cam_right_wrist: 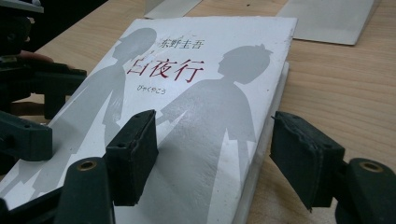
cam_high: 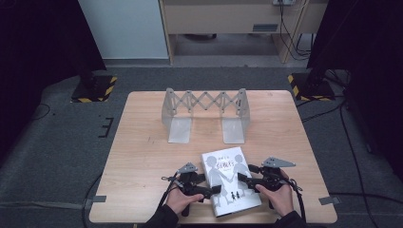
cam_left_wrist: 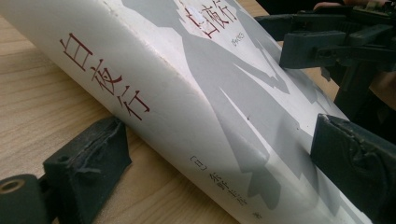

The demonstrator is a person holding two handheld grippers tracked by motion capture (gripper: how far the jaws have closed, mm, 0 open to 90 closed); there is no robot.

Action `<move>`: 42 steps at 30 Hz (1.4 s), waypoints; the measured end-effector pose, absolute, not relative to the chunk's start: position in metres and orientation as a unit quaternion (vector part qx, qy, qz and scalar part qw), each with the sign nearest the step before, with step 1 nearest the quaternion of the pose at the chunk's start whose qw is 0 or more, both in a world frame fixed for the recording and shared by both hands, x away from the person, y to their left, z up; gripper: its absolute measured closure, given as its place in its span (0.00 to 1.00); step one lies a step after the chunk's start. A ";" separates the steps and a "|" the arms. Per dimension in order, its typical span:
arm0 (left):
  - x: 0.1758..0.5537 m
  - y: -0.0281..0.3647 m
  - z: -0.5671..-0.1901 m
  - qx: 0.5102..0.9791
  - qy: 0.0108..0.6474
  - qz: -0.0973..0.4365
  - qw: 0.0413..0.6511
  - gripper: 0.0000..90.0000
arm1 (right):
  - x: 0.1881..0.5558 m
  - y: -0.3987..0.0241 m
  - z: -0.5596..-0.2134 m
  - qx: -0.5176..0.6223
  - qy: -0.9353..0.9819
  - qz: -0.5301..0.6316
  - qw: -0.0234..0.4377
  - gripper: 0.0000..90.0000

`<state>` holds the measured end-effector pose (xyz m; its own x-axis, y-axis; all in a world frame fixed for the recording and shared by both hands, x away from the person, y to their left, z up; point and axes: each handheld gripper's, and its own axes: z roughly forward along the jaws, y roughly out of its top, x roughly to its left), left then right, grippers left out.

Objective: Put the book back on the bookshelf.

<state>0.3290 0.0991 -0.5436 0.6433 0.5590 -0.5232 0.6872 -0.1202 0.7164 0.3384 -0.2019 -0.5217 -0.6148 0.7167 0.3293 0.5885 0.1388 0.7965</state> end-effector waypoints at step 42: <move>0.334 0.107 -0.536 0.727 0.437 -0.064 0.526 0.20 | 0.350 -0.198 -0.519 0.455 0.719 0.525 0.029 0.51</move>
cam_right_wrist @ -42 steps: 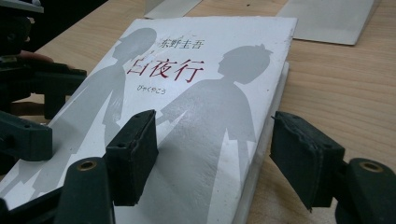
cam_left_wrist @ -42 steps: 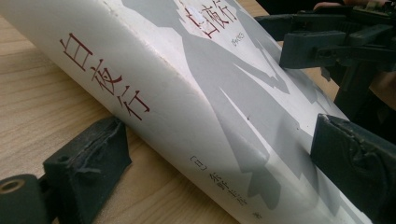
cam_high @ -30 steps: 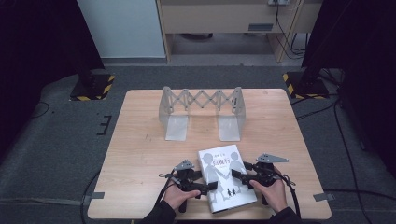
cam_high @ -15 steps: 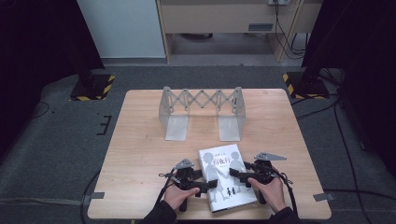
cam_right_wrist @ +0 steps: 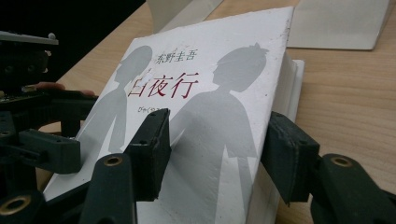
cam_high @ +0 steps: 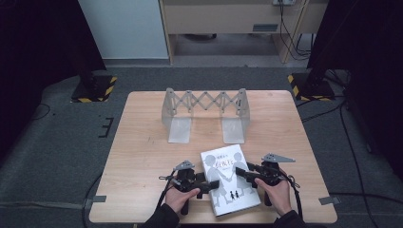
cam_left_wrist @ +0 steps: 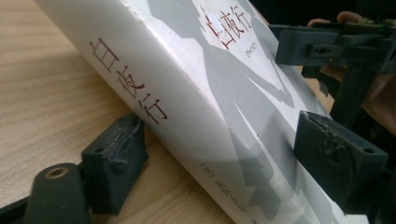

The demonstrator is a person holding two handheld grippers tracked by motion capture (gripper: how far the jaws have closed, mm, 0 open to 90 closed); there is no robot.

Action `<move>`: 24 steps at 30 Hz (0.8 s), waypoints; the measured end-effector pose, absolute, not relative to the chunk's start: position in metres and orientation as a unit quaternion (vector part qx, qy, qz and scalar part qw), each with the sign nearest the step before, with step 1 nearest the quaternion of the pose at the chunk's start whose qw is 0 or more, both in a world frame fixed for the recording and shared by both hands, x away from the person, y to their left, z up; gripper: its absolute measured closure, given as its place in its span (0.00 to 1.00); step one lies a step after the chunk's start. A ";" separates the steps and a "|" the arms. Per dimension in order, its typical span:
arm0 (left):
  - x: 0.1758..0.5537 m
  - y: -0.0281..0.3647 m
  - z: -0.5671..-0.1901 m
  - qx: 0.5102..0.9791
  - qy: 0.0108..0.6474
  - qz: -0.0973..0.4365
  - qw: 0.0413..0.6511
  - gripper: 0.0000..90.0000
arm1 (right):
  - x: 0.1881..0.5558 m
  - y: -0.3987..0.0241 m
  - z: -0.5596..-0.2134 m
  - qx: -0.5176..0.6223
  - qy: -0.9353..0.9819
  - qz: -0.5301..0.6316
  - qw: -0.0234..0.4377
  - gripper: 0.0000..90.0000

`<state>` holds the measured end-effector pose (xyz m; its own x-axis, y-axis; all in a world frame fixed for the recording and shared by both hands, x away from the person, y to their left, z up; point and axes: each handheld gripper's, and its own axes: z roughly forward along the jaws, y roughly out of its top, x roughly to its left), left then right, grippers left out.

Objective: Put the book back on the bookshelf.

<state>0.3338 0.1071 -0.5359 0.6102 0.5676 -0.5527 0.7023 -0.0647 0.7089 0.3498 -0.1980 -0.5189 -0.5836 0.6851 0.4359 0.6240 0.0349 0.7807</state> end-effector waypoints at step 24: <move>0.336 0.107 -0.518 0.706 0.413 -0.042 0.574 0.29 | 0.348 -0.197 -0.505 0.425 0.679 0.597 0.052 0.62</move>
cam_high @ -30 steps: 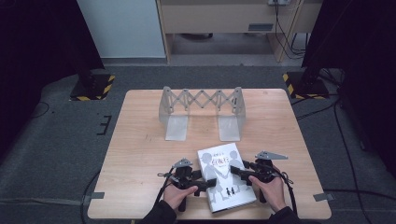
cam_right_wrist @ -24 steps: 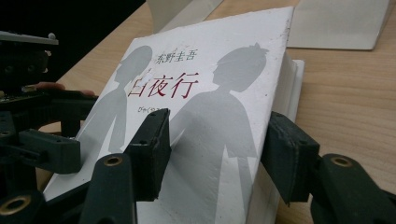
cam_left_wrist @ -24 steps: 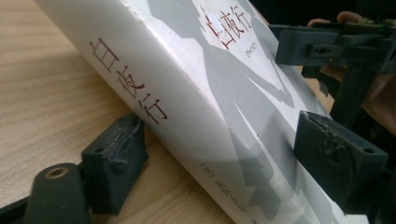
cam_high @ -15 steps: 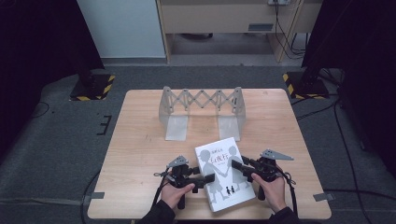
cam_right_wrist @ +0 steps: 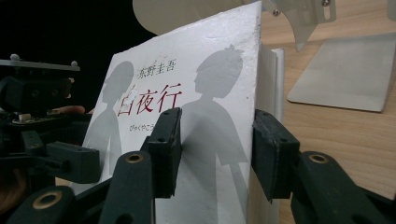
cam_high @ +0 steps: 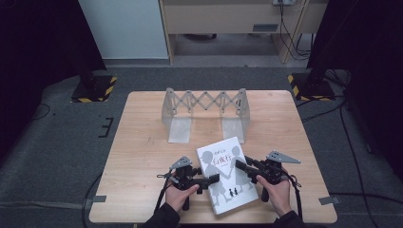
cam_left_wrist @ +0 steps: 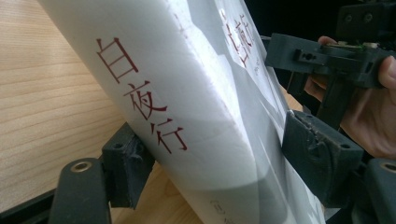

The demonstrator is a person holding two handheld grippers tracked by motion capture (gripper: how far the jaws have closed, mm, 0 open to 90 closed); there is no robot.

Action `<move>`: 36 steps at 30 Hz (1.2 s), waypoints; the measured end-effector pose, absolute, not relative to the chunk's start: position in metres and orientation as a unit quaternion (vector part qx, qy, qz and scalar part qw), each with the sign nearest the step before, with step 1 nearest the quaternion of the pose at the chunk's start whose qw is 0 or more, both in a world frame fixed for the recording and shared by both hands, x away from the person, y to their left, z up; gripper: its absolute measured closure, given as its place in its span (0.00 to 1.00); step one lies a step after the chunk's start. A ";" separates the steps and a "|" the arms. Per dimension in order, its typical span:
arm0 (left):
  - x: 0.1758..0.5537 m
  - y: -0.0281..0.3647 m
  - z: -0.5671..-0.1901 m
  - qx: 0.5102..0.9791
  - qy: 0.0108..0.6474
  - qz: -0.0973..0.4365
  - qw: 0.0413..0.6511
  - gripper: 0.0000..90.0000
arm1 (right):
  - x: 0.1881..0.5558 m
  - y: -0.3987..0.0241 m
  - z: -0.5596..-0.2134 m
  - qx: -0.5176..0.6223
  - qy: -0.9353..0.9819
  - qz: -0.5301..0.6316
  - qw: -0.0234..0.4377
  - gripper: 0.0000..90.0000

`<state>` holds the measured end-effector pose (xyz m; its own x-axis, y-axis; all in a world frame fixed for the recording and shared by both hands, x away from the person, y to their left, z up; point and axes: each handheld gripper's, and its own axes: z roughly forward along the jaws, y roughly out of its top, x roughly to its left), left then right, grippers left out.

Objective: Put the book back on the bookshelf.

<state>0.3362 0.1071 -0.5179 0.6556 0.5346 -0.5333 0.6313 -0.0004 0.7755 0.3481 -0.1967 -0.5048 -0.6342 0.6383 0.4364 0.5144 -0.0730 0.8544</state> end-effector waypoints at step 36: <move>0.343 0.100 -0.491 0.676 0.402 -0.056 0.615 0.50 | 0.351 -0.214 -0.498 0.424 0.662 0.616 0.055 0.54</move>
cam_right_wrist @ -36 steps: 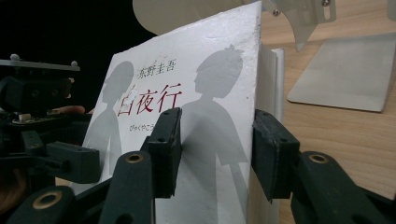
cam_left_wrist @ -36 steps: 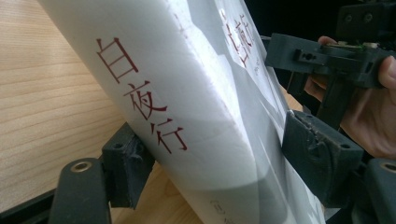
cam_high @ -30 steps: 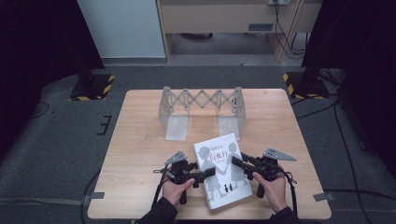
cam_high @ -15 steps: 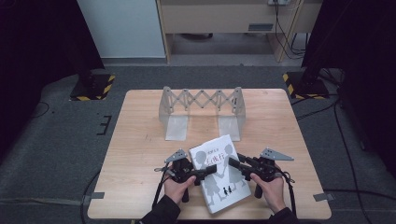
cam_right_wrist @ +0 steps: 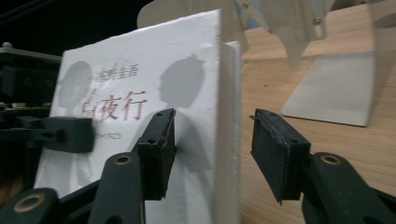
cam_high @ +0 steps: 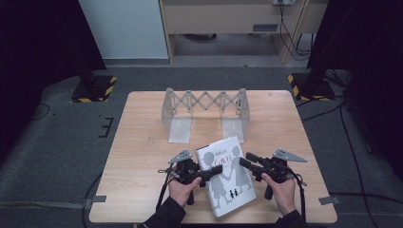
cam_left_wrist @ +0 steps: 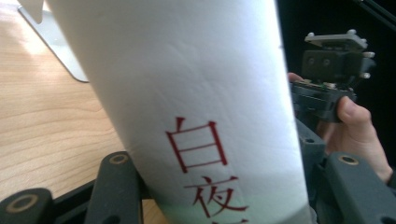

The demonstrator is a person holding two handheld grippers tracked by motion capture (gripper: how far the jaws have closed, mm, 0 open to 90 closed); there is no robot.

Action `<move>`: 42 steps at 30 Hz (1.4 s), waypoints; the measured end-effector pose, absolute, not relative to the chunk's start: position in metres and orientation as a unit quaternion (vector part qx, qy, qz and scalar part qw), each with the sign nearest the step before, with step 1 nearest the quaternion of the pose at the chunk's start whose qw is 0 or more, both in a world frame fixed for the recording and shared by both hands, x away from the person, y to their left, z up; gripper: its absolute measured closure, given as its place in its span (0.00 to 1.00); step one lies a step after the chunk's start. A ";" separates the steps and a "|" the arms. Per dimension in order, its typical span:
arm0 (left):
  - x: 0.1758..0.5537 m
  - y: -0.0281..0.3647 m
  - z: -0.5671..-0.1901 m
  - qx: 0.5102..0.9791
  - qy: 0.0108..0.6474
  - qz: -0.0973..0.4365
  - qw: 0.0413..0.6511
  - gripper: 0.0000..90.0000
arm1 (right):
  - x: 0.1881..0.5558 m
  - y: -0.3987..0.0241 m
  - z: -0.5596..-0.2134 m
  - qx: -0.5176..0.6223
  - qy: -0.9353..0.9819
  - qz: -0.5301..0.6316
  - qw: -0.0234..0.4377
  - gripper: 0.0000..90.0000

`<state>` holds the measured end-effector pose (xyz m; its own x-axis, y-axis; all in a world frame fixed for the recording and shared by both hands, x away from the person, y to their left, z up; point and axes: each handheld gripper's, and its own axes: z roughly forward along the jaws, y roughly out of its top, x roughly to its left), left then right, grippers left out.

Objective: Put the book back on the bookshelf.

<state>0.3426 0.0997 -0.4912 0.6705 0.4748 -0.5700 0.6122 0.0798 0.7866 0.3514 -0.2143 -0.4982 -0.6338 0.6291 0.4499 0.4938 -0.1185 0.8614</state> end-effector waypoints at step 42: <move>0.344 0.141 -0.437 0.672 0.412 0.013 0.615 0.58 | 0.371 -0.277 -0.534 0.535 0.750 0.327 0.211 0.21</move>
